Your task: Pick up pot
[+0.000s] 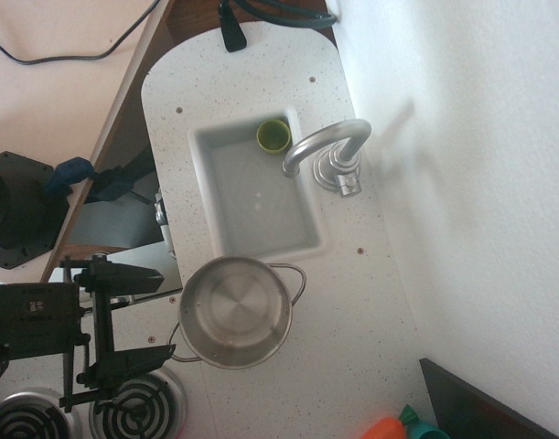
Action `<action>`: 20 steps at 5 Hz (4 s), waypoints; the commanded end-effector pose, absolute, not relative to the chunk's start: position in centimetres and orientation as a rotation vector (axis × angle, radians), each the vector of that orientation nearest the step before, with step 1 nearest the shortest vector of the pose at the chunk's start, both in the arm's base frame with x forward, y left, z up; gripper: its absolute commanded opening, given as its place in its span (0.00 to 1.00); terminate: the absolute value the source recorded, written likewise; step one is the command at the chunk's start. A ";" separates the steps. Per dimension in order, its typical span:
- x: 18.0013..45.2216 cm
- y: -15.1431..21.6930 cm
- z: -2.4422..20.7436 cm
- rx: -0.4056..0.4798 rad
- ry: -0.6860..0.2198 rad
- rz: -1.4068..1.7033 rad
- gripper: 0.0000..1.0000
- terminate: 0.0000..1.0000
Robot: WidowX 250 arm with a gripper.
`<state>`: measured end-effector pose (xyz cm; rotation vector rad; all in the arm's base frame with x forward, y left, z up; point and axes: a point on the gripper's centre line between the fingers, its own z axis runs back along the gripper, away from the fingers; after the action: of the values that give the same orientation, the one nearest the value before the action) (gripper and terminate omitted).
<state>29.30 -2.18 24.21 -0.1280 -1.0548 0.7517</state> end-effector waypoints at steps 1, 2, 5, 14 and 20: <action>29.3 -2.2 24.2 -0.128 -1.055 0.752 1.00 0.00; 29.5 -0.6 25.9 -0.217 -1.028 0.881 1.00 0.00; 30.0 5.0 16.9 -0.134 -0.533 1.287 1.00 0.00; 29.2 0.4 9.6 -0.044 -0.712 0.955 0.00 0.00; 27.4 -0.6 32.2 -0.122 -1.543 0.659 0.00 0.00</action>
<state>26.63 -0.31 29.52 -0.0906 -1.4800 0.6535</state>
